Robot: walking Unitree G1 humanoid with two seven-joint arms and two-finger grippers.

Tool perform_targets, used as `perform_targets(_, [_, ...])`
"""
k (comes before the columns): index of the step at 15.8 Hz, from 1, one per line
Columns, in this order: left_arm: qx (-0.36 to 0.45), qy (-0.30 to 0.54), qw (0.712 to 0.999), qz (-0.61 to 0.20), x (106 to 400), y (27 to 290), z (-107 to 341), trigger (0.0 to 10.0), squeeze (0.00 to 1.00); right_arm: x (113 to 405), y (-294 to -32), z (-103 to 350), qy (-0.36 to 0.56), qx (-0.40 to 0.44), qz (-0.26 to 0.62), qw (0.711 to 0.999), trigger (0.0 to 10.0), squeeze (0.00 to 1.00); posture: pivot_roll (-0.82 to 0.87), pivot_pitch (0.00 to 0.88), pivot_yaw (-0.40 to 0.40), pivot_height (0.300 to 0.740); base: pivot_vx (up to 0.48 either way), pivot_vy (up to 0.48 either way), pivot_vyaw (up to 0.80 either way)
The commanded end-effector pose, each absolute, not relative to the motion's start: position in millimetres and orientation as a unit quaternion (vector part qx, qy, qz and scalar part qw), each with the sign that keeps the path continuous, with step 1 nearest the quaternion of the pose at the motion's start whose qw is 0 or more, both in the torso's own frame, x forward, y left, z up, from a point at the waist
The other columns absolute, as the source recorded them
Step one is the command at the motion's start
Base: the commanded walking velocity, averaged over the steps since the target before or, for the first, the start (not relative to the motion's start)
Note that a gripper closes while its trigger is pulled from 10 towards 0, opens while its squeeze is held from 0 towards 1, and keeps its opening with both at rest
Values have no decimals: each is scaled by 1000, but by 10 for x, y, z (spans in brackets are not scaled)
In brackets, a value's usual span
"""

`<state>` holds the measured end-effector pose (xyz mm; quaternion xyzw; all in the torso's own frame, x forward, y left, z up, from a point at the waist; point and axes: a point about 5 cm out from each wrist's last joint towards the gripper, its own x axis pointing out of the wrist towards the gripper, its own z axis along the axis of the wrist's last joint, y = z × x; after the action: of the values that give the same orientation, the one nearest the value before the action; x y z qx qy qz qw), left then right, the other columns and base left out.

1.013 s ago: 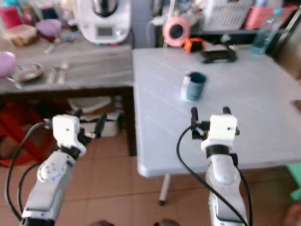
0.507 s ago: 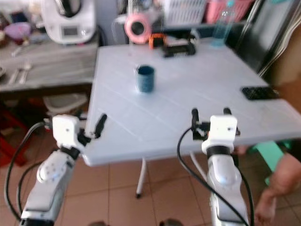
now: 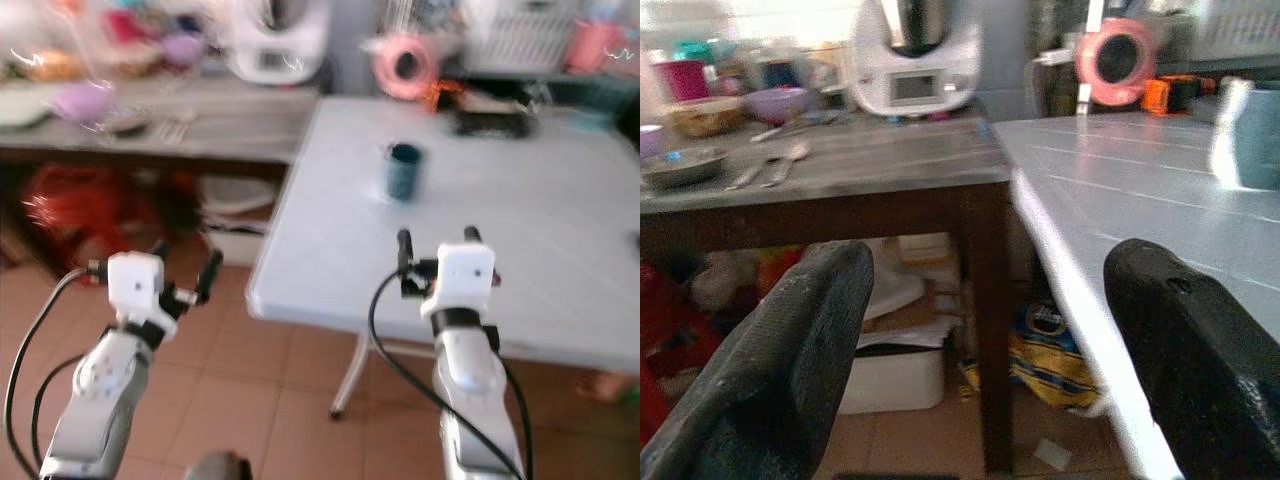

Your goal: Setting the table

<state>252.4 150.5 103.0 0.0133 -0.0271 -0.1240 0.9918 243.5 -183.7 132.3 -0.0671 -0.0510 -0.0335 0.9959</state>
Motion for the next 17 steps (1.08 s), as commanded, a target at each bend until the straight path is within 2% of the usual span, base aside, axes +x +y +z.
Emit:
perform_targets(1, [17,-39,991,-128,2567,1502,1095,10000,0,2444,-1817,1344,-53,-63,-30,996,10000,0,-38,0,14,740,322,0,400])
perform_targets(6, [19,-37,990,-132,2559,1494,1089,10000,0,2445,-1814,1337,-52,-61,-34,996,10000,0,-36,0,16,740,312,0,0])
perform_targets(8, [18,-33,990,-134,2550,1497,1081,10000,0,2450,-1824,1304,-39,-55,-43,997,10000,0,-32,0,14,740,246,0,-628])
perform_targets(10, [18,-30,991,-131,2548,1497,1073,10000,0,2453,-1825,1307,-41,-52,-43,997,10000,0,-32,0,15,740,0,0,-800])
perform_targets(17, [15,-22,989,-147,2494,1491,1063,10000,0,2508,-1860,1226,-7,-25,-81,996,10000,0,-10,36,22,740,0,0,0])
